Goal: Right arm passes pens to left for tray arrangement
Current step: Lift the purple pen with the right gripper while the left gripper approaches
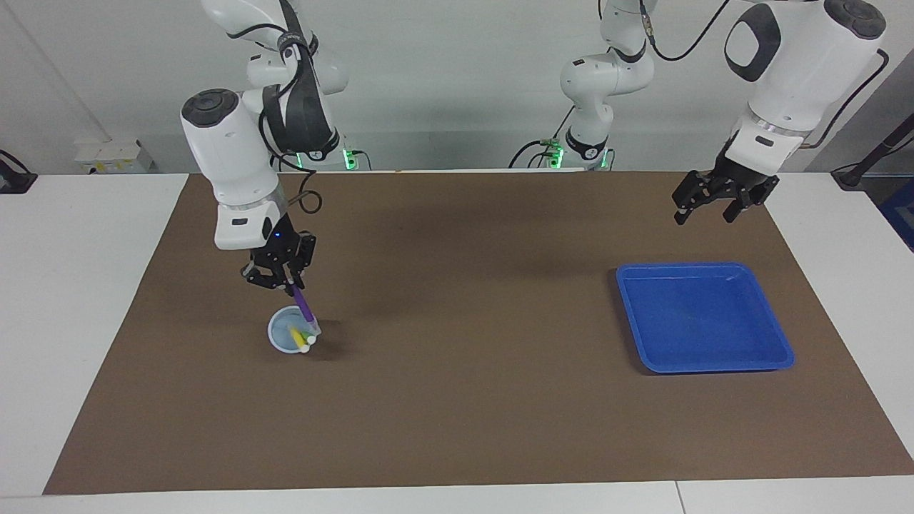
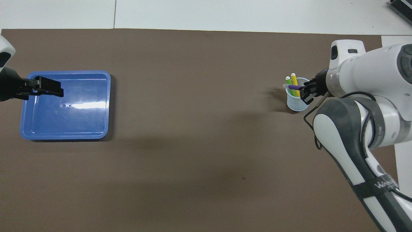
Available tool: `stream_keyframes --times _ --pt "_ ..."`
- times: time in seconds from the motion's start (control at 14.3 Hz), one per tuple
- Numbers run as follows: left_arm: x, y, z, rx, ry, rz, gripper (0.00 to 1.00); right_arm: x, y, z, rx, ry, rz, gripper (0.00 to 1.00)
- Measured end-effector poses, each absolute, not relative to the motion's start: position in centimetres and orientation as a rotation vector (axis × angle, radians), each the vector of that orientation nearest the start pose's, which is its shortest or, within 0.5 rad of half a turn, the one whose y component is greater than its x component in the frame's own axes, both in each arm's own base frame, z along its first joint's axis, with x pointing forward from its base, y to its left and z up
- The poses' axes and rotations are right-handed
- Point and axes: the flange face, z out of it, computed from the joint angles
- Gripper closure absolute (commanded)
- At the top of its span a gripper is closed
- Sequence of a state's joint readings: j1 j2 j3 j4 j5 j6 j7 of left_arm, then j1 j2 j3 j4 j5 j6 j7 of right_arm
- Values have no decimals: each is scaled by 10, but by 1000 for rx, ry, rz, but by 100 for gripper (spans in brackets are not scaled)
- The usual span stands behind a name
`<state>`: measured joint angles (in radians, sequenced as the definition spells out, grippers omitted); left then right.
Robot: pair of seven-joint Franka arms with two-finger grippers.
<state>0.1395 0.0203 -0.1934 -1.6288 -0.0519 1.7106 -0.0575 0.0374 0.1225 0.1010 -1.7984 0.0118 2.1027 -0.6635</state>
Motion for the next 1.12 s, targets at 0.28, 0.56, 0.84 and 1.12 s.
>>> stream_keyframes --times 0.28,0.56,0.84,1.12 --pt "567 -31 604 -3196 -26 -91 0 606 100 511 -2883 -1263 -263 100" --pt "563 -23 602 -3194 -49 -63 0 592 147 529 -2866 -1250 -258 100" --pt "556 -17 594 -3211 -88 -29 0 576 191 543 -2881 -1117 -250 100" --pt "544 -7 581 -3355 -448 82 0 571 208 548 -2823 -880 -243 100"
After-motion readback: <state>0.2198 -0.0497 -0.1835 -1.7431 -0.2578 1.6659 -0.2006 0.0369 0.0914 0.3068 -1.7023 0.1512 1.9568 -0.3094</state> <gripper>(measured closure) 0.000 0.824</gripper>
